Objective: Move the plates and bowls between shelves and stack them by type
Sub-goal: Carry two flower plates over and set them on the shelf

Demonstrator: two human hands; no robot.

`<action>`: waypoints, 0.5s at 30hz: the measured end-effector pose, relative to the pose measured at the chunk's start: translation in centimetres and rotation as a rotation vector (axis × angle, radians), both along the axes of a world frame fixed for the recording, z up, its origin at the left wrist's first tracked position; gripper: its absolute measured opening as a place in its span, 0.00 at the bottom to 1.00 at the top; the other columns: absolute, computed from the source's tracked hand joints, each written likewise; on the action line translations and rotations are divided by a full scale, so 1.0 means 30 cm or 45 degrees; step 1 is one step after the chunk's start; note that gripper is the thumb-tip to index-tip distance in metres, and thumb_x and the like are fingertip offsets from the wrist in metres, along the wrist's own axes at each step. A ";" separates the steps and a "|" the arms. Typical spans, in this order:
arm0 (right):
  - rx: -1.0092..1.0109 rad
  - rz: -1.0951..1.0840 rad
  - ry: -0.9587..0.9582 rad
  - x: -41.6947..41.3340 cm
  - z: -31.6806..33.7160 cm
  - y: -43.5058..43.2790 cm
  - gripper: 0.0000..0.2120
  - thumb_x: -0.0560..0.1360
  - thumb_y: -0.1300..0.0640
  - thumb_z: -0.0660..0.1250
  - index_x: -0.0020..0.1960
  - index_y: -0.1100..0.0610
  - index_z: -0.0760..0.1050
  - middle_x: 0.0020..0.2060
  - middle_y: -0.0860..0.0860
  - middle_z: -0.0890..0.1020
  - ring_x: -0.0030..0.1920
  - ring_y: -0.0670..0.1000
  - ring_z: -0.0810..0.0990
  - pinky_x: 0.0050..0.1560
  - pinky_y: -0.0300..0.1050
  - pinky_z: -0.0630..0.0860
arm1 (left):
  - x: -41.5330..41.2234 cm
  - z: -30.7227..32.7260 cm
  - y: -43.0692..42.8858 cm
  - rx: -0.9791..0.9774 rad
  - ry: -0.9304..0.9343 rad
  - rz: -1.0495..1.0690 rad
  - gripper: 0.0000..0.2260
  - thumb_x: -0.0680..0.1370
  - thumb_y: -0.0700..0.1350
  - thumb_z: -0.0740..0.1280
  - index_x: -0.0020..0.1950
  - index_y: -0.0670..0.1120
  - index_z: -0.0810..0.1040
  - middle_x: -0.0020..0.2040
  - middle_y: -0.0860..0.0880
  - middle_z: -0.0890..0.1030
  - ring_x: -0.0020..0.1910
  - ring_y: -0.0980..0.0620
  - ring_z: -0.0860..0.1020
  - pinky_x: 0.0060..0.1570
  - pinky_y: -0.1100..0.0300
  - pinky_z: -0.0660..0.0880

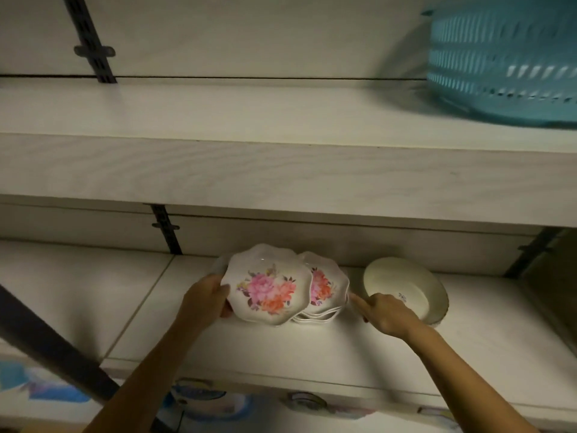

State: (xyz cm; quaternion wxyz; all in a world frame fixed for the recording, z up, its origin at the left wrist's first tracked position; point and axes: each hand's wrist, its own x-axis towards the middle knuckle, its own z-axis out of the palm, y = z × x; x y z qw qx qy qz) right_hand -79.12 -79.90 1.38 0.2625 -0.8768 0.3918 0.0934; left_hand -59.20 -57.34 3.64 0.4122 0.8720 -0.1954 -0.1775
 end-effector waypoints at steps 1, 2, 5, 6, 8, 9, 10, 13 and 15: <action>0.006 -0.002 -0.016 -0.024 0.006 0.004 0.28 0.78 0.37 0.47 0.34 0.54 0.73 0.36 0.50 0.78 0.41 0.52 0.77 0.51 0.47 0.72 | 0.002 -0.003 -0.038 0.002 -0.022 -0.020 0.08 0.77 0.37 0.60 0.52 0.35 0.76 0.49 0.35 0.80 0.48 0.36 0.80 0.51 0.44 0.78; 0.013 -0.007 -0.031 -0.048 0.017 0.007 0.27 0.78 0.38 0.48 0.31 0.52 0.71 0.33 0.48 0.76 0.40 0.51 0.76 0.50 0.46 0.71 | 0.005 -0.007 -0.074 0.011 -0.031 -0.041 0.10 0.77 0.37 0.60 0.54 0.35 0.76 0.51 0.36 0.80 0.50 0.37 0.79 0.53 0.47 0.77; 0.034 -0.024 -0.066 -0.111 0.030 0.004 0.26 0.78 0.39 0.49 0.30 0.51 0.70 0.29 0.44 0.73 0.36 0.48 0.74 0.49 0.45 0.70 | 0.023 -0.027 -0.166 0.066 -0.026 -0.111 0.10 0.77 0.41 0.61 0.52 0.35 0.75 0.51 0.35 0.81 0.49 0.37 0.80 0.53 0.46 0.77; 0.040 -0.043 -0.067 -0.128 0.032 0.003 0.26 0.78 0.38 0.49 0.30 0.51 0.70 0.29 0.44 0.73 0.36 0.48 0.73 0.49 0.45 0.70 | 0.030 -0.037 -0.190 0.111 -0.033 -0.135 0.11 0.76 0.42 0.62 0.51 0.35 0.74 0.50 0.34 0.81 0.48 0.37 0.81 0.52 0.45 0.78; 0.046 -0.089 -0.067 -0.156 0.039 0.003 0.26 0.77 0.37 0.49 0.30 0.51 0.70 0.29 0.44 0.73 0.37 0.49 0.73 0.49 0.46 0.71 | 0.032 -0.050 -0.232 0.184 -0.069 -0.195 0.11 0.76 0.43 0.62 0.51 0.35 0.74 0.51 0.35 0.81 0.48 0.37 0.81 0.52 0.46 0.78; 0.045 -0.104 -0.072 -0.167 0.042 0.003 0.26 0.77 0.37 0.50 0.30 0.51 0.70 0.30 0.44 0.73 0.37 0.50 0.73 0.49 0.47 0.71 | 0.027 -0.052 -0.250 0.205 -0.081 -0.215 0.11 0.77 0.43 0.61 0.52 0.36 0.74 0.51 0.36 0.81 0.49 0.37 0.81 0.53 0.48 0.77; 0.049 -0.115 -0.078 -0.176 0.045 0.003 0.26 0.77 0.37 0.50 0.30 0.51 0.70 0.30 0.44 0.73 0.38 0.50 0.74 0.50 0.47 0.72 | 0.019 -0.049 -0.267 0.213 -0.089 -0.231 0.11 0.77 0.43 0.60 0.52 0.36 0.75 0.51 0.36 0.82 0.50 0.38 0.81 0.54 0.50 0.77; 0.053 -0.125 -0.099 -0.195 0.043 0.001 0.25 0.78 0.38 0.50 0.30 0.50 0.71 0.31 0.43 0.74 0.40 0.50 0.75 0.54 0.48 0.73 | 0.017 -0.063 -0.307 0.233 -0.121 -0.291 0.11 0.78 0.45 0.58 0.40 0.42 0.74 0.44 0.35 0.84 0.46 0.40 0.82 0.52 0.52 0.77; 0.047 -0.120 -0.100 -0.203 0.040 0.001 0.25 0.78 0.38 0.50 0.30 0.50 0.71 0.30 0.43 0.74 0.42 0.51 0.77 0.55 0.49 0.73 | 0.028 -0.083 -0.325 0.283 -0.141 -0.321 0.13 0.78 0.47 0.59 0.35 0.44 0.71 0.41 0.36 0.84 0.43 0.40 0.83 0.50 0.53 0.77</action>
